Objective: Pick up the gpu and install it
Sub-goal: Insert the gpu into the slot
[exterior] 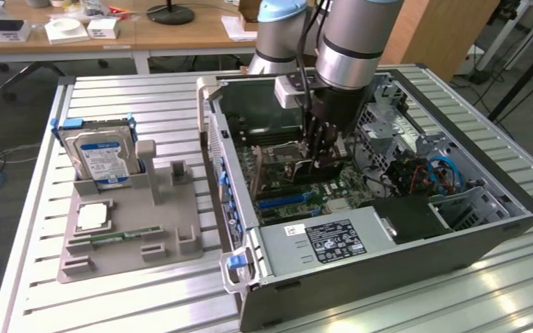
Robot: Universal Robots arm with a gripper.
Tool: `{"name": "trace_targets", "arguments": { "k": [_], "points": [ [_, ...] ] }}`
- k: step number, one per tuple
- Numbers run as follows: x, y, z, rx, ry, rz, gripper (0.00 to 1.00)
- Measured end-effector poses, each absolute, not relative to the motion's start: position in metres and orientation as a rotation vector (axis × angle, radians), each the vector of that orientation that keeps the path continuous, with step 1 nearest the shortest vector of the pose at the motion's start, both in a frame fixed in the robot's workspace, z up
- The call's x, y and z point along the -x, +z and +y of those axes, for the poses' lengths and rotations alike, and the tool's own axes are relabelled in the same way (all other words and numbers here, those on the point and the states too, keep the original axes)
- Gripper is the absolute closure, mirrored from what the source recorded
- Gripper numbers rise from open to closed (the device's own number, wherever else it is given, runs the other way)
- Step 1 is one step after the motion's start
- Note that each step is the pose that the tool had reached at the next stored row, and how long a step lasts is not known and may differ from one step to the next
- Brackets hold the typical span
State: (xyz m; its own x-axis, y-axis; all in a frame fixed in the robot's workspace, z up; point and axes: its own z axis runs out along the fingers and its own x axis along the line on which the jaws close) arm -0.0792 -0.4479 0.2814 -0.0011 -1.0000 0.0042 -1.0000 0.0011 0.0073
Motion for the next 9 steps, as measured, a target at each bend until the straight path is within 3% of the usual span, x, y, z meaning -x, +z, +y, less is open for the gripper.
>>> {"name": "trace_targets", "arguments": {
  "k": [9],
  "points": [
    [0.0794,0.2793,-0.4479,-2.215,-0.003,-2.217,0.74]
  ]
}}
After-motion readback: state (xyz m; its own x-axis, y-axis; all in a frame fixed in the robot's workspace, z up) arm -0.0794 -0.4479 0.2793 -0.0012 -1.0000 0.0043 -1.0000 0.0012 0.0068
